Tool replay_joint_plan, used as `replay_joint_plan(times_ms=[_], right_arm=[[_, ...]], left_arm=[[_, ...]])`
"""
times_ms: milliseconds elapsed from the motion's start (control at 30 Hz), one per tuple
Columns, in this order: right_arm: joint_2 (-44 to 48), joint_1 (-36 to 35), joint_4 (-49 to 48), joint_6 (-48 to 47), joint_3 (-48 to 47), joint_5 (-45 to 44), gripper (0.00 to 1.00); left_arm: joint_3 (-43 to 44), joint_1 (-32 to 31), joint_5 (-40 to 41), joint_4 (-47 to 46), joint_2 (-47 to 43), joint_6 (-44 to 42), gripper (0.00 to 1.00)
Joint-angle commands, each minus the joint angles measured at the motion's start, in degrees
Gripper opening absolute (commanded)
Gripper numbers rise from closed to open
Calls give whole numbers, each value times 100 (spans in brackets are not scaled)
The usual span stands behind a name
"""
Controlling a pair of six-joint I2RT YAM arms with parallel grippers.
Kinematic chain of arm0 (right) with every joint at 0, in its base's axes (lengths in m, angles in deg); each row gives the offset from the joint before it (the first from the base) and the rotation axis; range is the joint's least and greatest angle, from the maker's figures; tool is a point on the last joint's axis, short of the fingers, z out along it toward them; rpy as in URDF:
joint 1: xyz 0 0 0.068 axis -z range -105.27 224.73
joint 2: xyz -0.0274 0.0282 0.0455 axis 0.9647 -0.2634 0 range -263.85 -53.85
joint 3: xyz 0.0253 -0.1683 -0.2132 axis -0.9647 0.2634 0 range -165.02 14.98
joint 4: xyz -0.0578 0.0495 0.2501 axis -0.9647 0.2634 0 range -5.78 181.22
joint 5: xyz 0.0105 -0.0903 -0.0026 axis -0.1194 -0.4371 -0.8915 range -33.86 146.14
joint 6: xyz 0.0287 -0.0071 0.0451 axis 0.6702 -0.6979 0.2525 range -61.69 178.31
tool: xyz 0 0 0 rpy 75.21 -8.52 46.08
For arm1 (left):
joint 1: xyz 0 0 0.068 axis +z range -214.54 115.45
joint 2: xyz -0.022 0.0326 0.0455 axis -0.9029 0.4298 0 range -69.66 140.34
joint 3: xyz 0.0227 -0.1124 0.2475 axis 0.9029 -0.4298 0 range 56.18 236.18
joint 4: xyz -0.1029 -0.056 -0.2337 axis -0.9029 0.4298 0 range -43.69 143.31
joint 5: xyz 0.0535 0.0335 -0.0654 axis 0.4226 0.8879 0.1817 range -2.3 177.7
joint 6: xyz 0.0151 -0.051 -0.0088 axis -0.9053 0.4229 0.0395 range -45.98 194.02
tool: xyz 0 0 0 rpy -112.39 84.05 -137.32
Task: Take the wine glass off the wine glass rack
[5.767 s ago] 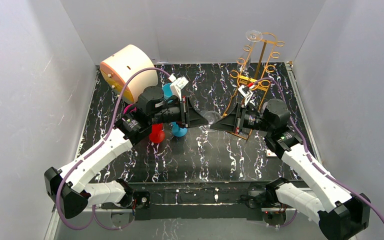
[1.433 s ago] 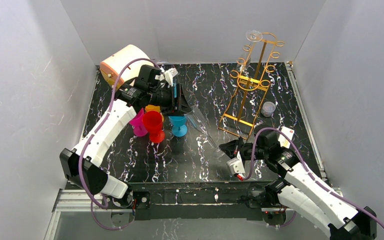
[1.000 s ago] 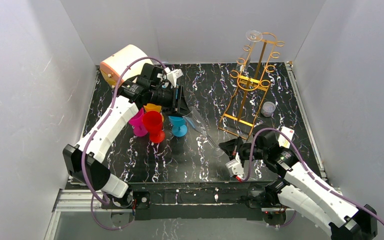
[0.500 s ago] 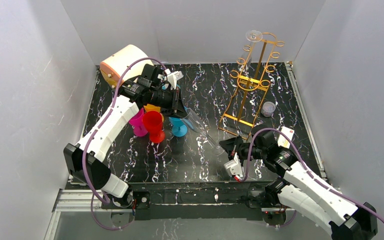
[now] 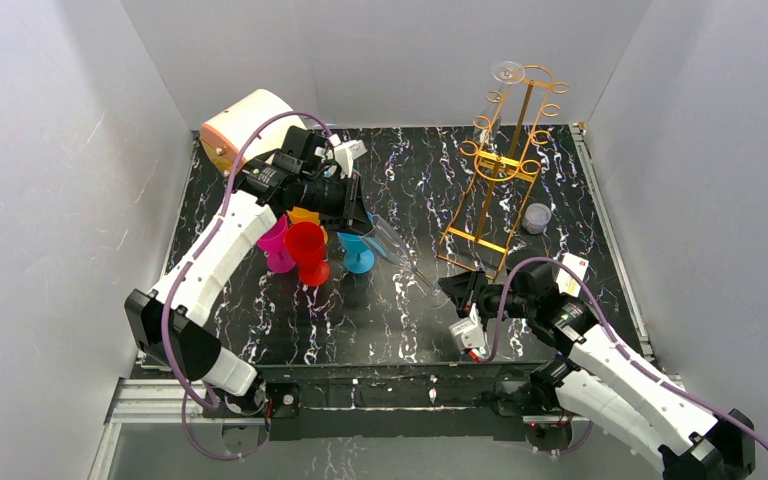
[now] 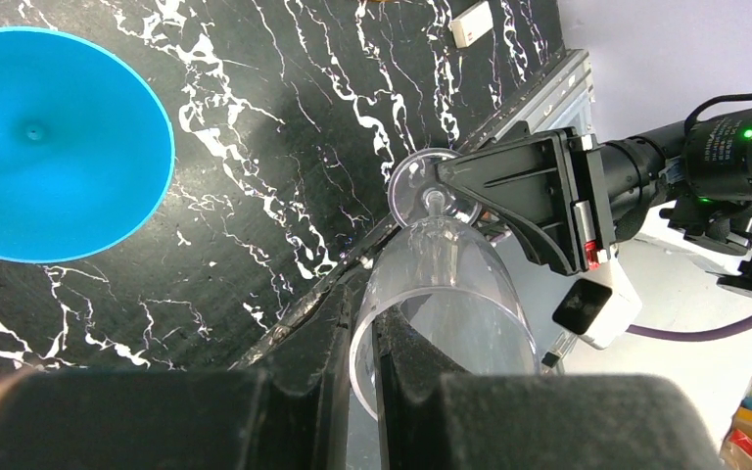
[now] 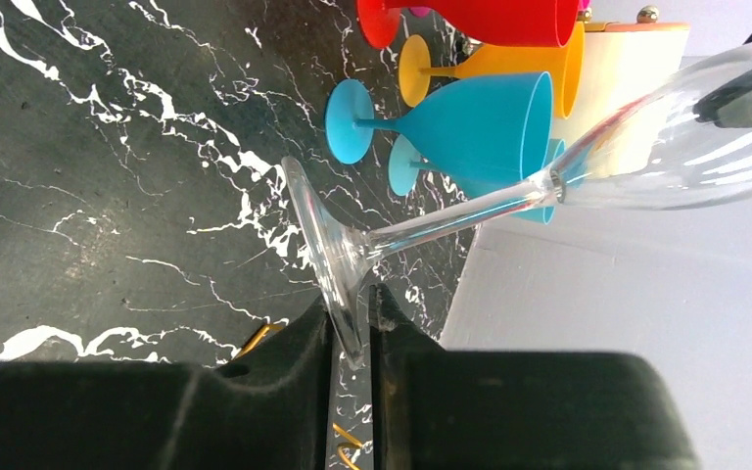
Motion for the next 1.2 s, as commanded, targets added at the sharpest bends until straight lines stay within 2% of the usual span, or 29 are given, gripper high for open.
replay_joint_plan(times_ms=[0,167,600,733,1167], right_arm=[[129,12,-567,-36,-130,233,25],[179,13,-537,74,-113,209,33],[554,14,-412,669,-38,220,41],[683,13,-162,785,-39,211,42],[961,14,-354,1514,84,118,45]], left_arm=[[246,-43,53,265,-167,-173,0],[305,-43,117,316,-171,-244,0],[461,-139,720,448,-296,-275,0],[548,-139,765,449,-314,-258,0],[413,-192,838,443,-487,-277,0]])
